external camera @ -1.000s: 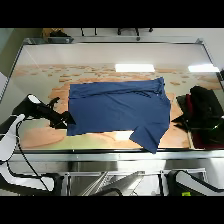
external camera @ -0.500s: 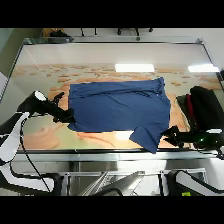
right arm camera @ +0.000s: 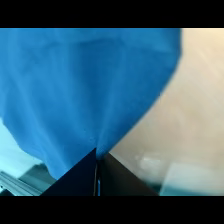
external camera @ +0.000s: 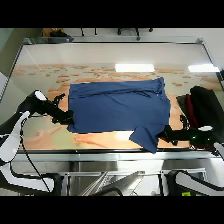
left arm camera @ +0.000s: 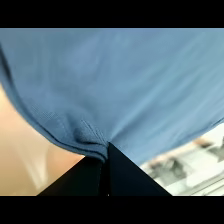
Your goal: Fold the shirts.
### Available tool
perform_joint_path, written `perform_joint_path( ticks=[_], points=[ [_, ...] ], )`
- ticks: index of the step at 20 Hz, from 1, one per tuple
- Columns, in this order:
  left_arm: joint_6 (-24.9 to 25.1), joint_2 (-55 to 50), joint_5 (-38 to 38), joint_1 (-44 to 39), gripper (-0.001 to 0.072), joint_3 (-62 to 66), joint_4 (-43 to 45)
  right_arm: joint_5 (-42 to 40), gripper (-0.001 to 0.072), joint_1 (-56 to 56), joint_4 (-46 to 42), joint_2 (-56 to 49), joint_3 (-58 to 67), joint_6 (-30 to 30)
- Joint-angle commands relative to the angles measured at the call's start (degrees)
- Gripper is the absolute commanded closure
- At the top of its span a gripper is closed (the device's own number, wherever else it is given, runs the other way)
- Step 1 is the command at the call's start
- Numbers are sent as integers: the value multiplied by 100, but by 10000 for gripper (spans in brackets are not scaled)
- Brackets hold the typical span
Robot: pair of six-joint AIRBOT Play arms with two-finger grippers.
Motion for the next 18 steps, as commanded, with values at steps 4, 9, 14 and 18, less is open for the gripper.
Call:
perform_joint_path(
  ticks=[4,9,14,18],
  points=[
    [-46,682,-284,210,691,-1005,627,916,690,42,-2291,1561,20,2192],
    [15,1521,-48,756,691,-1255,452,745,690,48,-426,2059,227,1252],
    [15,1198,-42,739,690,61,-28,-256,689,74,1534,957,1460,68],
    [11,188,-15,382,690,1290,-15,-841,689,664,2579,-737,2612,-826]
  ],
)
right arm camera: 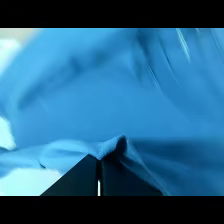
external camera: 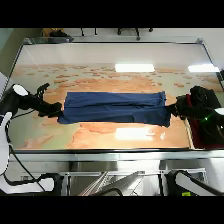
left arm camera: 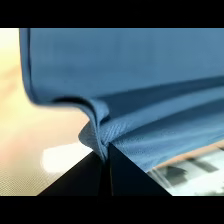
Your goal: Fold the shirts.
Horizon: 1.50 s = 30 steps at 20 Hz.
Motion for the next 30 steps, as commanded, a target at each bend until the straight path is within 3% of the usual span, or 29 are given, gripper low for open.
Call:
perform_joint_path(
  ticks=[1,5,9,11,12,13,14,15,19,22,24,25,28,29,30],
  points=[
    [-13,-850,68,-247,690,1130,-83,-693,689,518,940,-1421,1032,-837],
    [-63,-1926,136,-350,690,2396,-76,-817,689,935,935,-2935,1926,-1228],
    [-170,-2730,-234,-337,688,3209,-76,-813,682,920,866,-3324,2083,-1349],
    [-256,-2977,-636,-337,645,3534,-85,-654,361,828,568,-3147,2218,-1493],
    [-264,-3051,-835,-345,289,3727,-92,-542,308,743,304,-3014,2332,-1491],
    [-404,-3080,-951,-345,18,3888,-92,-457,239,632,-85,-2874,2457,-1464],
    [-426,-3080,-1047,-345,23,4057,-92,-459,53,520,-455,-2732,2514,-1443],
    [-435,-3080,-1147,-343,23,4258,-92,-450,14,411,-713,-2629,2516,-1353],
    [-732,-3032,-1320,-343,23,4968,-103,-243,14,186,-1438,-2616,2514,-1300],
    [-756,-2811,-1257,-450,55,4575,-96,229,14,319,-1397,-3082,2511,-1298],
    [-741,-2809,-1366,-503,485,4513,-92,411,14,485,-1128,-3386,2514,-1353],
    [-741,-2798,-1362,-514,592,4520,-146,452,14,575,-951,-3482,2514,-1451],
    [-721,-2785,-1279,-516,597,4524,-1088,380,18,769,-697,-3552,2516,-1611],
    [-664,-2785,-1207,-540,598,4524,-1447,341,204,798,-688,-3552,2518,-1617],
    [-621,-2785,-1095,-610,598,4524,-1661,350,498,800,-688,-3552,2527,-1641]
  ],
)
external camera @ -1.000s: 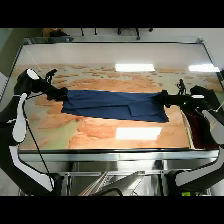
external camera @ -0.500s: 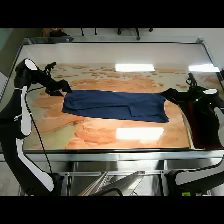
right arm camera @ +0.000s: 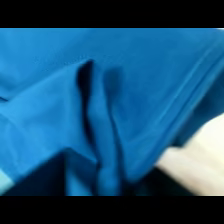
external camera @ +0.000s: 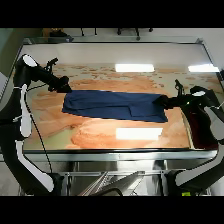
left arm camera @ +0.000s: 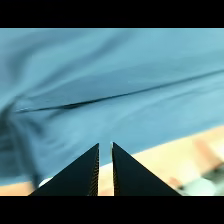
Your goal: Fold the shirts.
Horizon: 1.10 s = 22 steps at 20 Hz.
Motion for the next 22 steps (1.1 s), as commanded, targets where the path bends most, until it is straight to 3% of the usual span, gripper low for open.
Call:
perform_joint_path(
  ticks=[1,2,3,7,10,14,16,19,22],
  points=[
    [133,11,308,-210,598,-9,-894,28,580,103,153,-50,22,-140],
    [173,2,389,-369,598,-13,-885,31,657,101,164,-9,31,-138],
    [173,-39,509,-584,598,-15,-892,33,689,98,162,52,61,-136],
    [166,-498,1167,-1757,597,-17,-896,673,690,57,162,433,595,210],
    [166,-990,2076,-2848,598,-15,-892,1484,689,59,168,807,1145,748],
    [-527,-1425,3547,-3829,598,-15,-870,2369,689,59,369,1333,1867,1467],
    [-610,-1526,3956,-4116,598,-15,-907,2487,689,59,420,1545,2175,1585],
    [-612,-1539,4172,-4363,598,4,-922,2481,689,63,422,1626,2448,1637],
    [-603,-1482,3318,-4210,599,551,-1073,2483,689,107,404,1545,2439,1714]
  ],
)
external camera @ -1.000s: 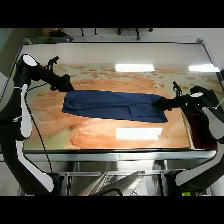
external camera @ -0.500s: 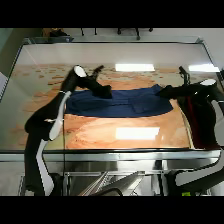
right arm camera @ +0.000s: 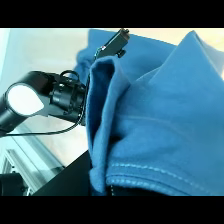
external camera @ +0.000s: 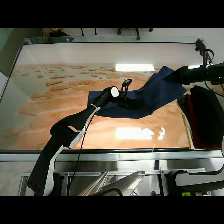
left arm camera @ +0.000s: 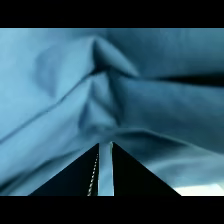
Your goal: Fold the shirts.
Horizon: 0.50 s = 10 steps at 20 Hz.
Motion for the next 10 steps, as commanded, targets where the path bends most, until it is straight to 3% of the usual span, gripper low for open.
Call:
perform_joint_path(
  ticks=[1,2,4,10],
  points=[
    [22,160,-802,149,625,481,-212,85,689,96,17,-35,109,146],
    [345,428,-1193,372,691,481,-398,61,689,177,20,-76,109,177],
    [752,1211,-1753,979,692,223,-761,-168,689,472,20,-192,109,221],
    [992,3512,-2863,3167,694,79,-1010,-2157,689,2463,20,-861,109,560]
  ],
)
